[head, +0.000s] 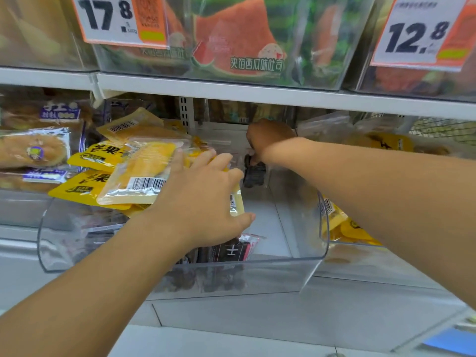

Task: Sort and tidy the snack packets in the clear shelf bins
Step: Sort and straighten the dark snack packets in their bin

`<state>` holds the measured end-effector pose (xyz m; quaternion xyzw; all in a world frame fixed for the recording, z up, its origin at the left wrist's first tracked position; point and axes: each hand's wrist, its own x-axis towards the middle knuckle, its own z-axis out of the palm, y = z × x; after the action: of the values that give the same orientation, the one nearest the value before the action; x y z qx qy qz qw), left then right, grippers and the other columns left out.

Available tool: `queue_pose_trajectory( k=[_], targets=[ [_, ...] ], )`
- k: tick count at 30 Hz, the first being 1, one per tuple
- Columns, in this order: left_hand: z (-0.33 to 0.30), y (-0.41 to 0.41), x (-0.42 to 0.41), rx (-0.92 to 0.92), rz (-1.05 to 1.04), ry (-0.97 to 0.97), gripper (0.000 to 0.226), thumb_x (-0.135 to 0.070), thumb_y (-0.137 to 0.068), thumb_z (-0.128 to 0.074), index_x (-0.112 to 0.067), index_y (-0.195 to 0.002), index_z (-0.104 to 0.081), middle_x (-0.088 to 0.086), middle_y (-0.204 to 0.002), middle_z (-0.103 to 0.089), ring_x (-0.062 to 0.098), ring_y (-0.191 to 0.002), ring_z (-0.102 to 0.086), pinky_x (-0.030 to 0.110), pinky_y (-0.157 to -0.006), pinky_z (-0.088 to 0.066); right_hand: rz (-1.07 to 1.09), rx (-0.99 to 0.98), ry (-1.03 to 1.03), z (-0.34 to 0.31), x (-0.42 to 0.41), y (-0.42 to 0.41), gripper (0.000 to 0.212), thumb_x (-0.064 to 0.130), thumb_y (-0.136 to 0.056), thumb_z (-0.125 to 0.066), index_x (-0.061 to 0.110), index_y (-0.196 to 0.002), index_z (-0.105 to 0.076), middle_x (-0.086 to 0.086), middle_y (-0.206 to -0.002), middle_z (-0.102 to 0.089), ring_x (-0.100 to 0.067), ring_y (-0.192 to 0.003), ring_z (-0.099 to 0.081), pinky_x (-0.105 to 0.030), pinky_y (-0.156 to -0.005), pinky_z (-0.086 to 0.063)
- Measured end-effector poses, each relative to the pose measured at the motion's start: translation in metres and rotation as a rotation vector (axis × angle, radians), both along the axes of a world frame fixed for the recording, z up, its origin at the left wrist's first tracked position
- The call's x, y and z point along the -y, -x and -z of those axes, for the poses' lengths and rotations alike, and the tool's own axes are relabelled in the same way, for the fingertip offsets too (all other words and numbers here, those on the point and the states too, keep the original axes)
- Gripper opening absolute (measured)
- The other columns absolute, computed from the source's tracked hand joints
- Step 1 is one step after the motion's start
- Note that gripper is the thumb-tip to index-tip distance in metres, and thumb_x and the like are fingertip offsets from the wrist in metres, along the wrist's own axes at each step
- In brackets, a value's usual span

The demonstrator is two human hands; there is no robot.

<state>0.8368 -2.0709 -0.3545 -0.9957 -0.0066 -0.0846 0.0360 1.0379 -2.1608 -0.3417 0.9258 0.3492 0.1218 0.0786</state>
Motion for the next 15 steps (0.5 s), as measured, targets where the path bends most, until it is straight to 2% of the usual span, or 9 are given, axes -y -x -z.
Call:
queue_pose_trajectory(
  k=[2, 5, 8, 10, 11, 12, 13, 15],
  targets=[
    [-0.001, 0.000, 0.001, -0.022, 0.041, 0.012, 0.067, -0.073, -0.087, -0.046, -0.039, -0.144, -0.044, -0.008, -0.160, -0.025, 0.017, -0.152, -0.013, 0.060, -0.121, -0.007, 0.012, -0.029, -0.083, -0.002, 0.001, 0.003, 0.023, 0.007, -0.092, -0.062, 0.008, -0.076, -0.045, -0.008, -0.081, -0.045, -0.028, -0.079, -0.051, -0.035, -0.071, -0.042],
    [-0.003, 0.000, 0.003, -0.038, 0.057, 0.007, 0.060, -0.067, -0.091, -0.046, -0.038, -0.143, -0.046, -0.009, -0.153, -0.036, 0.015, -0.149, -0.019, 0.056, -0.121, -0.011, 0.030, -0.001, -0.127, -0.007, 0.000, 0.008, 0.013, -0.002, -0.092, -0.052, 0.005, -0.082, -0.049, -0.013, -0.086, -0.048, -0.030, -0.082, -0.054, -0.037, -0.073, -0.043],
    [-0.003, 0.000, 0.005, -0.041, 0.062, 0.017, 0.064, -0.070, -0.090, -0.044, -0.038, -0.145, -0.044, -0.010, -0.154, -0.035, 0.015, -0.149, -0.020, 0.056, -0.121, -0.012, 0.034, -0.017, -0.095, -0.005, 0.000, 0.013, 0.029, -0.006, -0.091, -0.051, 0.008, -0.068, -0.039, -0.011, -0.085, -0.045, -0.030, -0.080, -0.050, -0.038, -0.073, -0.042],
    [-0.005, 0.000, 0.007, -0.030, 0.065, 0.052, 0.069, -0.075, -0.088, -0.042, -0.037, -0.145, -0.045, -0.009, -0.156, -0.034, 0.015, -0.148, -0.023, 0.058, -0.120, -0.014, 0.045, -0.079, -0.107, -0.010, 0.000, 0.022, 0.035, -0.008, -0.088, -0.052, 0.013, -0.067, -0.036, -0.007, -0.079, -0.040, -0.029, -0.078, -0.045, -0.036, -0.070, -0.039],
    [-0.007, -0.001, 0.009, -0.017, 0.067, 0.075, 0.071, -0.076, -0.085, -0.040, -0.037, -0.143, -0.047, -0.010, -0.155, -0.036, 0.015, -0.147, -0.027, 0.057, -0.120, -0.017, 0.060, -0.103, -0.074, -0.015, 0.003, 0.031, 0.027, -0.008, -0.088, -0.053, 0.012, -0.073, -0.043, -0.007, -0.080, -0.042, -0.029, -0.078, -0.045, -0.035, -0.070, -0.041],
    [-0.009, -0.001, 0.011, 0.008, 0.071, 0.098, 0.071, -0.076, -0.082, -0.037, -0.036, -0.140, -0.051, -0.010, -0.152, -0.041, 0.015, -0.144, -0.032, 0.056, -0.118, -0.022, 0.056, -0.125, -0.064, -0.021, 0.009, 0.042, 0.014, -0.004, -0.089, -0.055, 0.009, -0.085, -0.053, -0.009, -0.086, -0.049, -0.030, -0.080, -0.050, -0.035, -0.071, -0.045],
    [-0.011, -0.002, 0.014, 0.046, 0.083, 0.123, 0.069, -0.073, -0.080, -0.035, -0.035, -0.134, -0.057, -0.010, -0.146, -0.047, 0.016, -0.139, -0.040, 0.054, -0.115, -0.028, 0.025, -0.144, -0.067, -0.027, 0.021, 0.054, 0.011, 0.002, -0.091, -0.059, 0.008, -0.101, -0.060, -0.010, -0.095, -0.056, -0.031, -0.085, -0.056, -0.035, -0.074, -0.050],
    [-0.016, -0.004, 0.023, 0.140, 0.132, 0.193, 0.057, -0.064, -0.080, -0.036, -0.033, -0.117, -0.067, -0.011, -0.124, -0.062, 0.017, -0.118, -0.056, 0.047, -0.102, -0.042, -0.065, -0.160, -0.038, -0.036, 0.058, 0.086, 0.023, 0.018, -0.093, -0.064, 0.015, -0.115, -0.063, -0.008, -0.107, -0.063, -0.028, -0.096, -0.061, -0.038, -0.080, -0.054]
  ],
)
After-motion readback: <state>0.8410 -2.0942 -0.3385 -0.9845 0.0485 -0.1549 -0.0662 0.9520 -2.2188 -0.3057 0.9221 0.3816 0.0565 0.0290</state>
